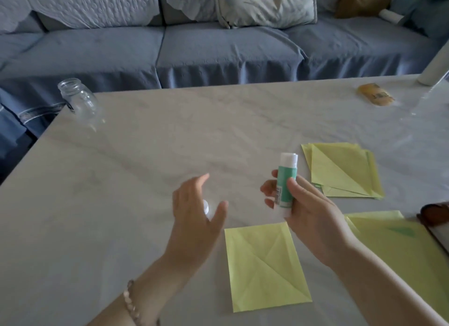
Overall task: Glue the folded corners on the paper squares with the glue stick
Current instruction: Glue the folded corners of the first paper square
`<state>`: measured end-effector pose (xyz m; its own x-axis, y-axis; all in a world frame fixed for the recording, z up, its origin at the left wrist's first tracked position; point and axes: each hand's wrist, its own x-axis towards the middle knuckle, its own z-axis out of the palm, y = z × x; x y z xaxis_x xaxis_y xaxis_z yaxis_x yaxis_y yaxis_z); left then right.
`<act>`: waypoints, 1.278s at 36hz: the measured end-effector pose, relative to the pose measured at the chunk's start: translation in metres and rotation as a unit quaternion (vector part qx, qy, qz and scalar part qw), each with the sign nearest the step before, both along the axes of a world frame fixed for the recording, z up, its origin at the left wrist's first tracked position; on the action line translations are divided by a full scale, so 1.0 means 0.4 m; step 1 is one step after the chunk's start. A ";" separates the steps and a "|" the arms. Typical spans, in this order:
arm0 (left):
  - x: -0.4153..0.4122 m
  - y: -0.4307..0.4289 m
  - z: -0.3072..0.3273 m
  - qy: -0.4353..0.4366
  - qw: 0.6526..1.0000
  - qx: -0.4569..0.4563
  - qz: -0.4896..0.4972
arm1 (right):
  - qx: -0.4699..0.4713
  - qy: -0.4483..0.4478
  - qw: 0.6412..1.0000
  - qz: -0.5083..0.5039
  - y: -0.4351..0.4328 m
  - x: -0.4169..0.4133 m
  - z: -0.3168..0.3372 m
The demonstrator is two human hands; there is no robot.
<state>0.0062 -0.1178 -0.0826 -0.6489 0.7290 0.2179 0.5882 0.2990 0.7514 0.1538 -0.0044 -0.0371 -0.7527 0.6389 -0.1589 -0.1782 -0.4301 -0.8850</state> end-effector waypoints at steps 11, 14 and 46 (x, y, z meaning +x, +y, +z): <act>0.090 0.010 0.160 -0.602 0.784 0.012 -0.152 | -0.009 0.029 0.998 0.048 -0.065 -0.009 0.003; 0.086 0.002 0.148 -0.657 0.736 -0.005 -0.165 | -0.016 0.024 0.999 0.040 -0.074 0.001 0.004; 0.142 -0.001 0.098 -0.449 0.891 0.057 -0.029 | -0.033 -0.044 0.989 -0.134 -0.109 0.003 -0.041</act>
<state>0.0630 -0.1182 -0.0433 -0.5612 0.7729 -0.2961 -0.2537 0.1798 0.9504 0.1550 -0.0481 -0.0534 -0.5391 0.7994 -0.2651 -0.2173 -0.4361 -0.8733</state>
